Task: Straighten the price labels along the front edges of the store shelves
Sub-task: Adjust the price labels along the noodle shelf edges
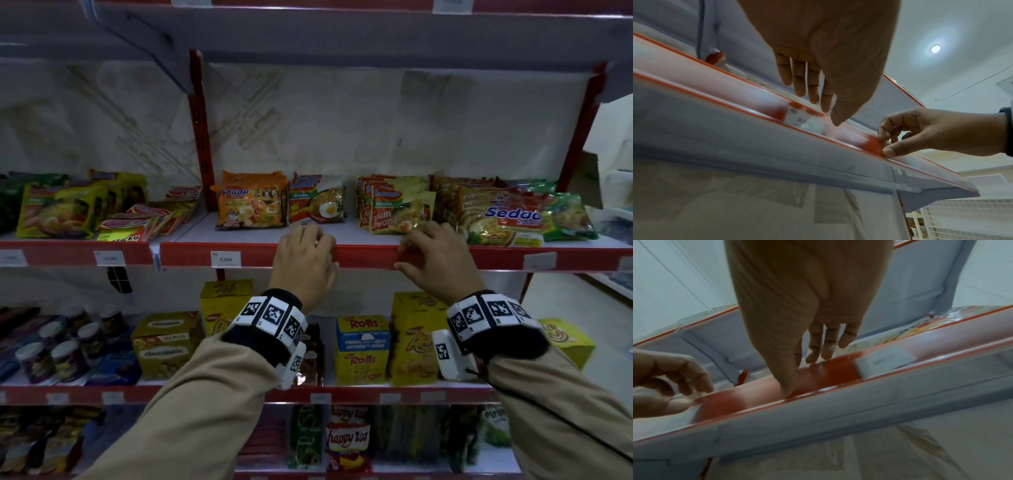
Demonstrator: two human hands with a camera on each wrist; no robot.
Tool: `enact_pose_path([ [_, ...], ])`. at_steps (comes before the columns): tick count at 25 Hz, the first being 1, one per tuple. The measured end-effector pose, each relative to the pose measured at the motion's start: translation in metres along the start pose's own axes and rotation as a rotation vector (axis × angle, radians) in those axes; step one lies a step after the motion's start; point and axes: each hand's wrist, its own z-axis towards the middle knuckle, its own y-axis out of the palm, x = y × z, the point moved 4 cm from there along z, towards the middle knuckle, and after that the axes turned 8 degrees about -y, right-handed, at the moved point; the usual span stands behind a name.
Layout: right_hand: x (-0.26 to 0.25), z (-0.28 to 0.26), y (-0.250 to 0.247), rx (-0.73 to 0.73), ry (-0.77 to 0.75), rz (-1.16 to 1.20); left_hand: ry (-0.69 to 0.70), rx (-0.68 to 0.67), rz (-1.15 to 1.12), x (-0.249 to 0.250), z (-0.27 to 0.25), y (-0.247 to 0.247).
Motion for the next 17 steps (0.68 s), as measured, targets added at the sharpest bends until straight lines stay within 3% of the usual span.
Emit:
enact_pose_path([
  [6,0.064,-0.025,-0.017,0.007,0.113,-0.022,0.137,-0.129,-0.081,0.108,0.011,0.029],
  [8,0.073,-0.028,-0.015,-0.017,0.107,-0.05,0.094,-0.15,-0.042,0.13,0.011,0.036],
  [11,0.076,-0.028,-0.011,-0.014,0.082,-0.057,-0.025,-0.097,-0.053,0.14,0.014,0.039],
  [17,0.08,-0.032,-0.012,0.049,-0.072,0.035,-0.01,0.001,-0.125,0.148,0.015,0.041],
])
